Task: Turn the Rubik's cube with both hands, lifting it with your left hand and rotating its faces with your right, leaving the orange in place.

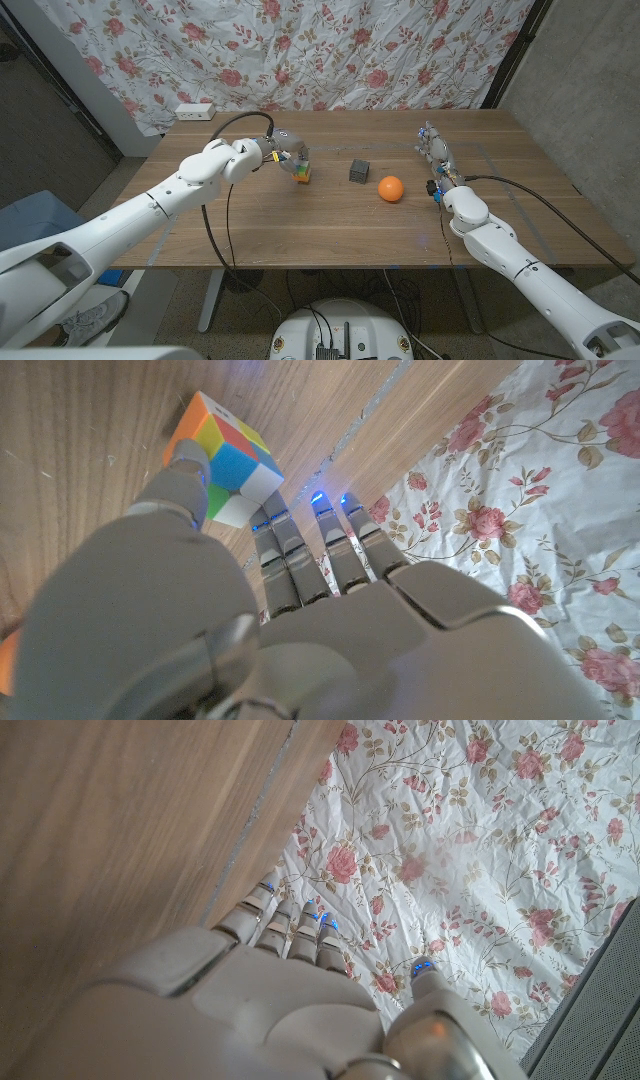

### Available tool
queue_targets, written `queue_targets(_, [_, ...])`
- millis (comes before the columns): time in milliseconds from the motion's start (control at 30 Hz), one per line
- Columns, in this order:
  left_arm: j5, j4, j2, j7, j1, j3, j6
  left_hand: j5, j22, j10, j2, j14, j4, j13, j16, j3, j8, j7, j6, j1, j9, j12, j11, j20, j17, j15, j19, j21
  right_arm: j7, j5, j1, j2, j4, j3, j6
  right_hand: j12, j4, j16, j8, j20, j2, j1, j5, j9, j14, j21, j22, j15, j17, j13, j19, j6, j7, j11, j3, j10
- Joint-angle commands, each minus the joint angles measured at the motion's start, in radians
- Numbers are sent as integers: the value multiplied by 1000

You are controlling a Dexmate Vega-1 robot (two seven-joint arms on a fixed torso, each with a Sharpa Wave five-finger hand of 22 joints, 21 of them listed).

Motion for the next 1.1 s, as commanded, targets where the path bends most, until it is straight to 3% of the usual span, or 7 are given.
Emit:
queue_targets(33, [-82, 3, -20, 41, 25, -40, 57, 3, 6, -5, 6, -1, 1, 5, 0, -3, -2, 6, -2, -3, 4, -5, -1, 0, 3, -162, -4, -1, -5, -11, 1, -4, -10, -1, -9, 3, 5, 4, 8, 1, 30, -3, 9, 2, 7, 7, 3, 2, 2, 1, 5, 8, 1, 0, 2, 4])
queue_targets(233, [-180, 12, -36, 74, 40, -66, 72, 3, 6, -6, 10, 5, 4, 7, 2, -7, -2, 10, -2, -8, 4, -6, 0, 2, 4, -160, -4, -1, -5, -16, 2, -8, -17, -1, -13, 3, 5, 3, 7, 2, 30, -2, 9, 2, 7, 7, 3, 3, 2, 1, 5, 8, 0, 1, 3, 5])
queue_targets(1100, [-407, -46, -51, 175, 95, -110, 168, 2, 6, -23, 14, -4, 5, 16, -6, -23, -12, 16, -18, -27, 4, -19, 2, 19, 2, -150, -11, -3, 14, -56, 16, -19, -28, -9, 21, 3, 6, 4, 8, 0, 31, 2, 10, 2, 9, 6, 3, 4, 2, 1, 5, 11, 2, 3, 3, 8])
